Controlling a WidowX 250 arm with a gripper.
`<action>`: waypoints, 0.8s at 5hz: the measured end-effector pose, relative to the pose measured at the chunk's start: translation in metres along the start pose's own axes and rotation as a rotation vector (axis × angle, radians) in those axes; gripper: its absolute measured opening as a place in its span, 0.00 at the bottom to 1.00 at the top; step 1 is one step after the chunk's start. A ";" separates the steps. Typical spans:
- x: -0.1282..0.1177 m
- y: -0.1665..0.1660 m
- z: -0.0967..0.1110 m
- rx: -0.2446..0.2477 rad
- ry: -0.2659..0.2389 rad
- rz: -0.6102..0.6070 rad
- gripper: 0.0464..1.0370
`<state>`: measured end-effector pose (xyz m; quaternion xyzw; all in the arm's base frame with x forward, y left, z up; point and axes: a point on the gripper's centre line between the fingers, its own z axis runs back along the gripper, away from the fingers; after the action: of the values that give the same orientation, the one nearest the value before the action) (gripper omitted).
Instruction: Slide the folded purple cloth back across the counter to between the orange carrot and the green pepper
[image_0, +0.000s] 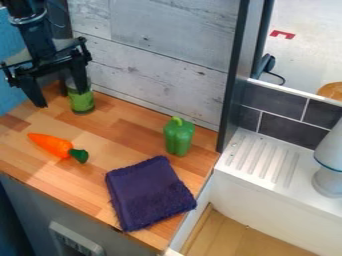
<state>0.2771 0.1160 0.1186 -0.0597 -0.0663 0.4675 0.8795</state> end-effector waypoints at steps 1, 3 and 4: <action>-0.003 0.002 -0.009 0.015 0.025 0.005 0.96; -0.073 -0.033 -0.027 0.043 0.010 -0.146 0.96; -0.105 -0.049 -0.039 0.081 -0.029 -0.226 0.96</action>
<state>0.2652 -0.0003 0.0819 -0.0094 -0.0661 0.3687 0.9272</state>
